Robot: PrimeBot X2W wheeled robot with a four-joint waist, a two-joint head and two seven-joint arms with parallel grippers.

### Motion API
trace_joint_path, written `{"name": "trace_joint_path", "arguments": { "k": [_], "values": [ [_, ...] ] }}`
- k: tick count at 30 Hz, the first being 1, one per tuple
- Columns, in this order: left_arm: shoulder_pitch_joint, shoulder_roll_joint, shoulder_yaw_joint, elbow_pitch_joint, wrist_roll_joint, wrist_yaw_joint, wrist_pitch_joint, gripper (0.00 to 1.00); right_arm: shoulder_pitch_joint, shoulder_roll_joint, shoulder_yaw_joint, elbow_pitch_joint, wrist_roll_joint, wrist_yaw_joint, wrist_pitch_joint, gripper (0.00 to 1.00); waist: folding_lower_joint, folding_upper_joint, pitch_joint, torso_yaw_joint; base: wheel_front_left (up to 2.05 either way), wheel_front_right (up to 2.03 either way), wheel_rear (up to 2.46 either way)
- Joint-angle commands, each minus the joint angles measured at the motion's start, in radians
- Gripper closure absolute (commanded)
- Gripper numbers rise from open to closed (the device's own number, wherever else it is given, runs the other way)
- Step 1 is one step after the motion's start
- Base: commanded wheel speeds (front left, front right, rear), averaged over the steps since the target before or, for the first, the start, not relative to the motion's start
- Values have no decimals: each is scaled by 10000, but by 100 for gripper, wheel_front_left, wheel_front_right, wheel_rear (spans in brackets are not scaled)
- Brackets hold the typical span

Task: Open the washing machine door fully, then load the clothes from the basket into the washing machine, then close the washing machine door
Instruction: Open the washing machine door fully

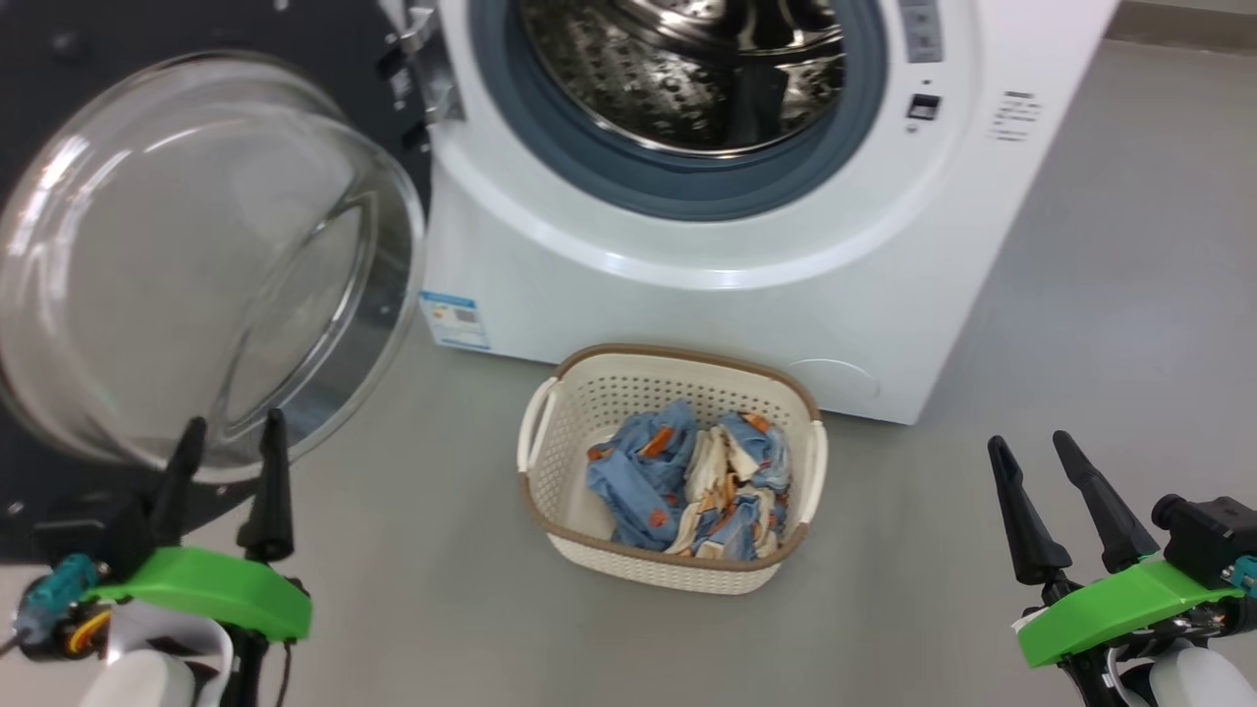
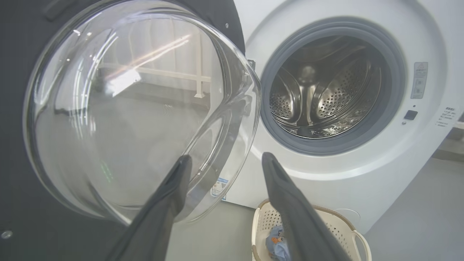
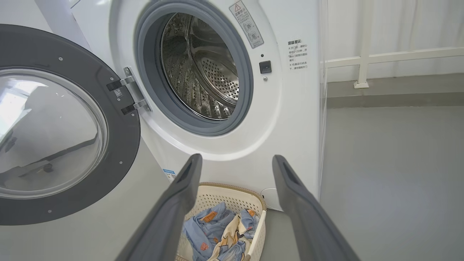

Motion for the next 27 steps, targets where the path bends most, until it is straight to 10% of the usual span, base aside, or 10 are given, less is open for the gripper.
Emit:
{"name": "trace_joint_path", "arguments": {
  "k": [1, 27],
  "values": [
    [-62, 313, 351, -372, 53, 135, -32, 0, -39, -178, 220, -274, -102, 14, -90, 0, 0, 0, -194, -478, 0, 0, 0],
    [1071, -337, 105, -587, 404, 440, -374, 0, 24, -222, 295, -325, -427, 14, -90, 0, 0, 0, -627, -2555, 0, 0, 0]
  ]
}}
